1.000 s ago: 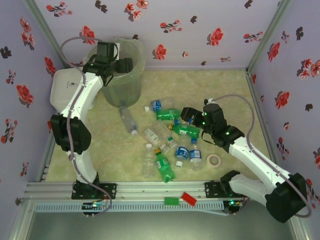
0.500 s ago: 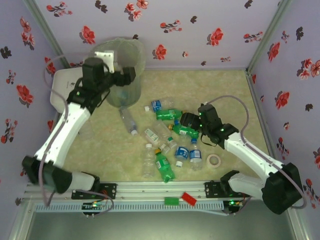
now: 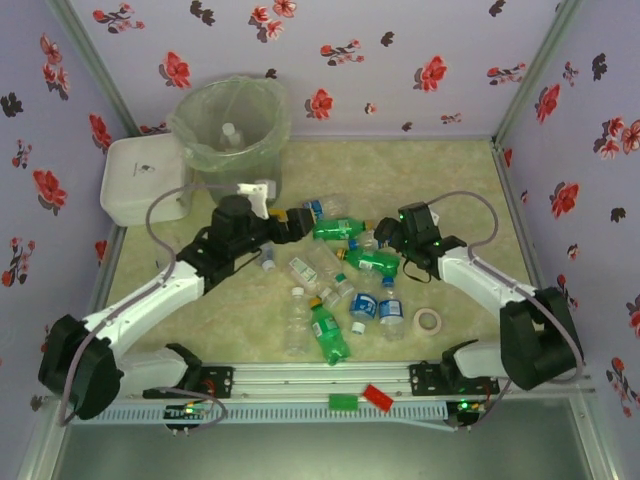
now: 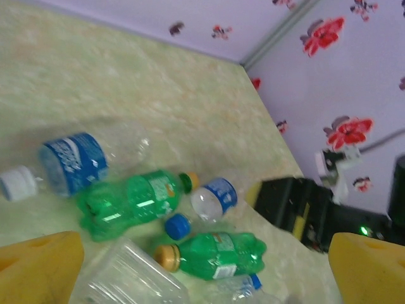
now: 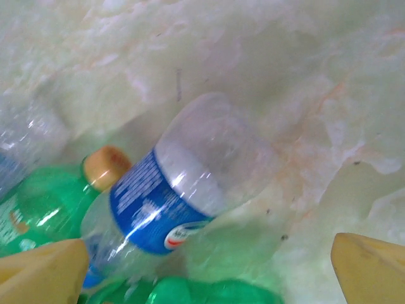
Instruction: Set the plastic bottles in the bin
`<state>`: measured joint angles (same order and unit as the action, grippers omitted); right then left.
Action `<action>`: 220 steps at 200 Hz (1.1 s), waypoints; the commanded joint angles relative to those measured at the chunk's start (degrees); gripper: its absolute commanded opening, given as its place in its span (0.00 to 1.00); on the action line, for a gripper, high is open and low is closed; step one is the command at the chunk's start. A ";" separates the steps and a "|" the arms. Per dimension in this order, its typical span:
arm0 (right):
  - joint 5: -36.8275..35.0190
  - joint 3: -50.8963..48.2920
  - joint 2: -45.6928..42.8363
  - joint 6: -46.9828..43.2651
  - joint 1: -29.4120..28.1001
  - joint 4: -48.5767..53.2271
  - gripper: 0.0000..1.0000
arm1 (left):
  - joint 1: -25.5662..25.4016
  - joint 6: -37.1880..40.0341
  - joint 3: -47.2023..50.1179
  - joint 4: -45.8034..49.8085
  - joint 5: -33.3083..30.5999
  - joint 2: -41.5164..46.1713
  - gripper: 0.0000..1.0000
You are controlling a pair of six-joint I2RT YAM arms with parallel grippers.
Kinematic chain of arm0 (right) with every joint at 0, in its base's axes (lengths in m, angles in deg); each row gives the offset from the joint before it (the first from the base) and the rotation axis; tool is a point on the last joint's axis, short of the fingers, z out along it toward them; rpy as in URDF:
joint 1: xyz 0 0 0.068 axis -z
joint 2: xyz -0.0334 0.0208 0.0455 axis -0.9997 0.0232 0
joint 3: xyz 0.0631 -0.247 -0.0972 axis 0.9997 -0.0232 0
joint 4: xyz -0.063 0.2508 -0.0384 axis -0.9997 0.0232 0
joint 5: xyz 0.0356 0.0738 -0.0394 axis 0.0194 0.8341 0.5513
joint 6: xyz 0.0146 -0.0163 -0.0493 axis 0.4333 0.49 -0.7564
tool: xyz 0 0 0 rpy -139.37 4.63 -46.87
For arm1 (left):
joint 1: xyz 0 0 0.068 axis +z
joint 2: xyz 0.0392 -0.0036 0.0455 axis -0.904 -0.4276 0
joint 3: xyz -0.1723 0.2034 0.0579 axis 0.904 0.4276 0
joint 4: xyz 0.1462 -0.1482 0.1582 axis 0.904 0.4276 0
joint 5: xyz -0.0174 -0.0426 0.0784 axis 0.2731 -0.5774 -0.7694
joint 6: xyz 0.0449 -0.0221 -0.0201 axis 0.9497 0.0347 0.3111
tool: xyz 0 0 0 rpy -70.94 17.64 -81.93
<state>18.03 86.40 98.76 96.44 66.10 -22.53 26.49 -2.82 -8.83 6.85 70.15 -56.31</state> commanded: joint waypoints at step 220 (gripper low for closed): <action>3.22 4.91 24.16 17.53 3.54 -20.24 0.62 | -2.72 -2.59 0.94 -6.56 -0.60 -8.98 1.00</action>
<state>17.47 90.91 118.37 112.55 69.21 -34.82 24.13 -6.98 -7.08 0.07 70.08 -65.23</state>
